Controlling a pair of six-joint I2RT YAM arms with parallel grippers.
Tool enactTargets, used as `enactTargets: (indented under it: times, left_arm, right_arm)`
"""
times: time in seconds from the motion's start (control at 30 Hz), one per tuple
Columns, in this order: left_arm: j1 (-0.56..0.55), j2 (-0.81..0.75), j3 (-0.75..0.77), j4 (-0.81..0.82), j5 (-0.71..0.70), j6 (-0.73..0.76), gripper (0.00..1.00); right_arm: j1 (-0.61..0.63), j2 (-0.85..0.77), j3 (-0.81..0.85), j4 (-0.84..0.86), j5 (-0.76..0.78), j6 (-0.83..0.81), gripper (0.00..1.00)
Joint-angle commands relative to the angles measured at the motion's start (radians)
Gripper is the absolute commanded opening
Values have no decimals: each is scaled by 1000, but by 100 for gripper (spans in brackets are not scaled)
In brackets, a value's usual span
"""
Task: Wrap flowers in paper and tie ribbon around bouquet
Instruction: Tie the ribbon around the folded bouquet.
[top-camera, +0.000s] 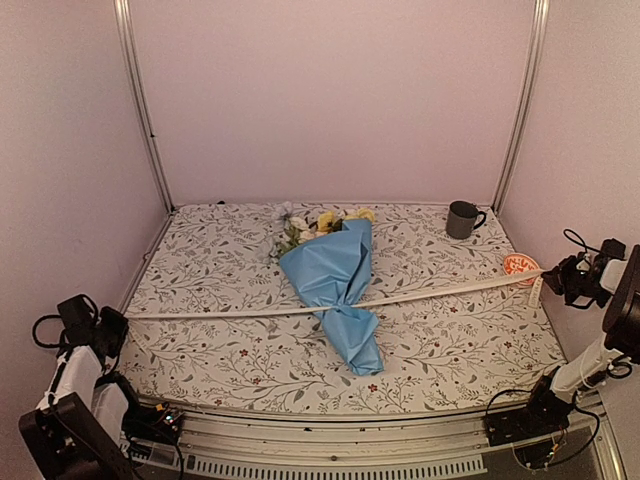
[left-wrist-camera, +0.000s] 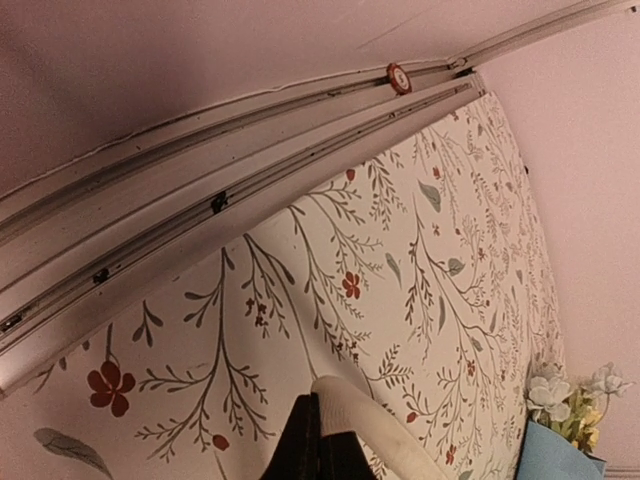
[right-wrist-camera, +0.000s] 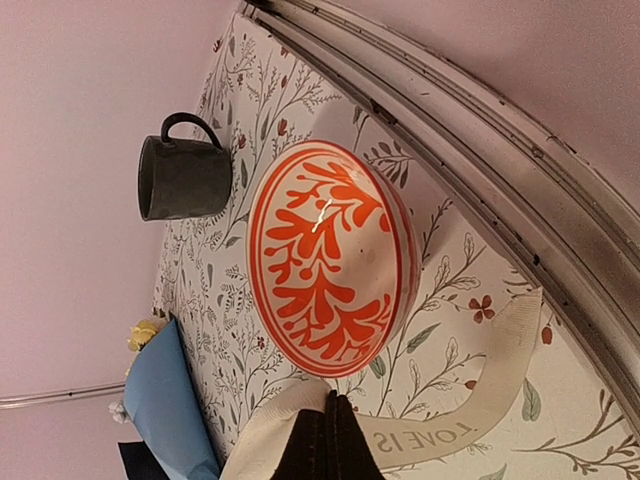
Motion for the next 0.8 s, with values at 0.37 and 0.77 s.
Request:
enactTargets:
  times: [0.37,0.77]
  left_arm:
    - [-703,-19,238,102,-272,33,0]
    - [-1321,335,869,-68,-393,409,0]
  right_arm:
    - [447,-268,126,125,160,91,0]
    - [776,-319,408,210,-202,36,0]
